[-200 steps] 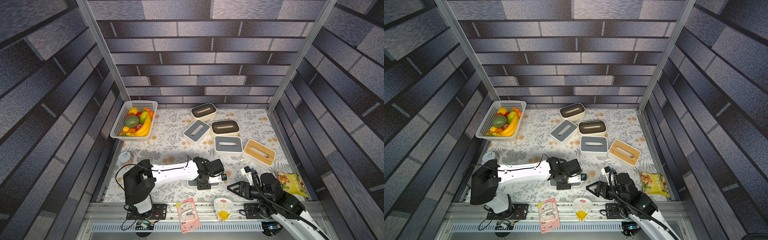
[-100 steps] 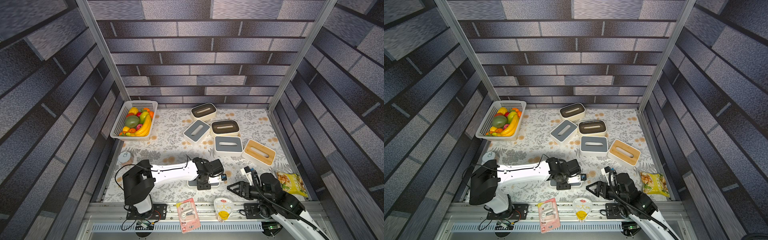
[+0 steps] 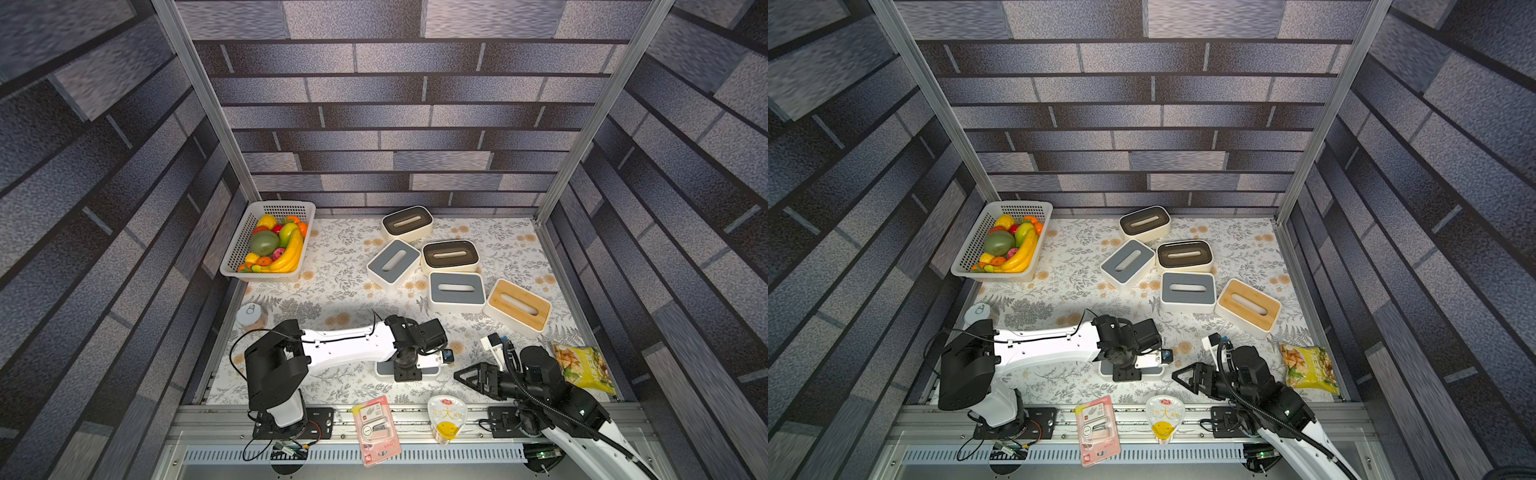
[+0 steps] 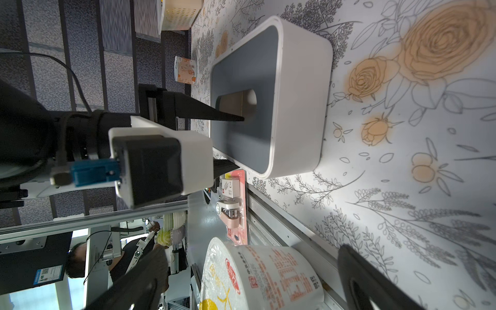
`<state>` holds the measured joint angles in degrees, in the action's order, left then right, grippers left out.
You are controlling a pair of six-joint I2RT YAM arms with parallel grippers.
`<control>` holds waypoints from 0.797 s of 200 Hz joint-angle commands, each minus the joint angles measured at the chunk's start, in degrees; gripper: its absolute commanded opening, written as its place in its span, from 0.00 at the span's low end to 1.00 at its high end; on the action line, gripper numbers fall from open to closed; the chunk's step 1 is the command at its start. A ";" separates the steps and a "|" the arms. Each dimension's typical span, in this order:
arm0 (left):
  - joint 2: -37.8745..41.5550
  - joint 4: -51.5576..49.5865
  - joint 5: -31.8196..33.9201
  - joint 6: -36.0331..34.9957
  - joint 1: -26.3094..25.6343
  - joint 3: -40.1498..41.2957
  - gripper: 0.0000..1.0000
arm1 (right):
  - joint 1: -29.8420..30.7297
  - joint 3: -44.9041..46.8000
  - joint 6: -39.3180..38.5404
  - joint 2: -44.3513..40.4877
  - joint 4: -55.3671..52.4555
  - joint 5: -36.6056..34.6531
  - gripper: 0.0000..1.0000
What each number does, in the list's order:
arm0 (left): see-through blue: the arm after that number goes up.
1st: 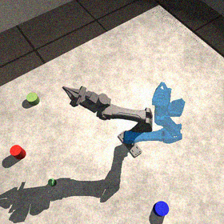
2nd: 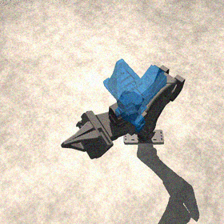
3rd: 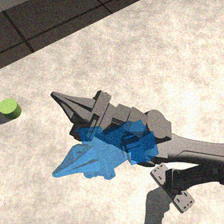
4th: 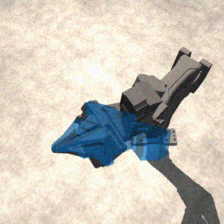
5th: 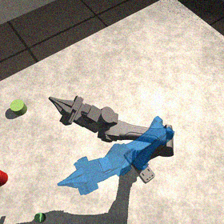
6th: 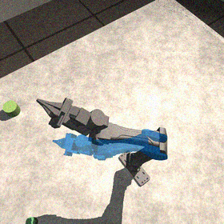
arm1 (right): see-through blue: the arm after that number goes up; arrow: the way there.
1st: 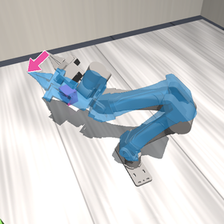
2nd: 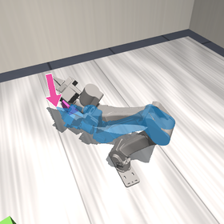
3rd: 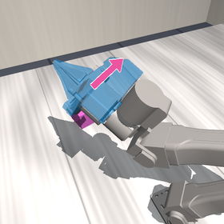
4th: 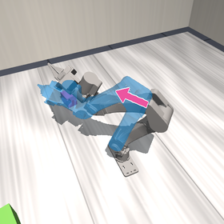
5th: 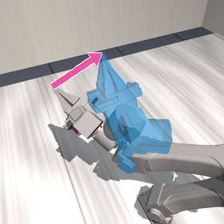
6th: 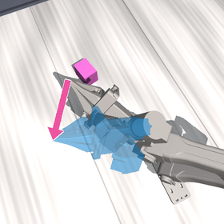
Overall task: Stack the tissue boxes
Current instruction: Place the tissue box at the center of the board.
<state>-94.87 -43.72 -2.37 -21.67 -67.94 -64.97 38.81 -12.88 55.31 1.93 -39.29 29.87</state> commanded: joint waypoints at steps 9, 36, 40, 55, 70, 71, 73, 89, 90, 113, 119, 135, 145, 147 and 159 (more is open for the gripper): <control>1.11 -1.44 -0.50 -0.96 -0.61 -0.25 0.50 | -0.32 0.67 0.41 -1.36 -1.40 -0.72 1.00; 1.22 -1.72 -0.23 -0.92 -0.52 -0.16 0.52 | -0.31 0.41 0.26 -1.49 -1.71 -0.78 1.00; 1.18 -1.69 -0.18 -0.94 -0.49 -0.16 0.53 | -0.30 0.41 0.24 -1.49 -1.75 -0.84 1.00; 1.34 -1.58 0.25 -1.13 -0.44 -0.14 0.55 | -0.31 0.32 0.24 -1.49 -1.73 -0.89 1.00; 1.18 -1.50 0.44 -1.37 -0.31 -0.16 0.56 | -0.32 0.32 0.24 -1.49 -1.76 -0.90 1.00; 1.18 -1.48 0.49 -1.41 -0.29 -0.20 0.57 | -0.31 0.32 0.24 -1.49 -1.71 -0.93 1.00; 1.18 -1.52 0.52 -1.46 -0.33 -0.23 0.57 | -0.31 0.32 0.24 -1.49 -1.68 -0.92 1.00; 1.10 -1.46 0.73 -1.80 -0.18 -0.42 0.60 | -0.33 0.31 0.16 -1.49 -1.84 -0.86 1.00; 1.10 -1.45 0.72 -1.84 -0.18 -0.46 0.60 | -0.32 0.27 0.20 -1.49 -1.84 -0.86 1.00; 0.78 -1.43 0.61 -2.01 0.09 -0.84 0.62 | -0.32 0.21 0.06 -1.49 -1.85 -1.04 1.00; 0.71 -1.49 0.73 -1.97 0.16 -0.99 0.63 | -0.29 0.14 0.11 -1.49 -1.70 -1.10 1.00; 0.44 -1.63 0.79 -2.14 0.18 -1.36 0.64 | -0.31 0.34 0.24 -1.49 -1.25 -1.07 1.00; 0.31 -1.63 0.83 -2.18 0.18 -1.47 0.65 | -0.32 0.43 0.31 -1.49 -1.14 -1.04 1.00; 0.35 -1.63 0.80 -2.22 0.18 -1.48 0.65 | -0.33 0.41 0.30 -1.49 -1.14 -1.04 1.00; 0.30 -1.58 0.72 -2.24 0.18 -1.56 0.66 | -0.33 0.43 0.33 -1.49 -1.28 -1.03 1.00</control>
<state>-94.87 -43.92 -2.31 -22.57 -67.88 -64.97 38.81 -12.88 55.31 1.08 -39.86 29.65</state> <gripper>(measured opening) 0.652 0.999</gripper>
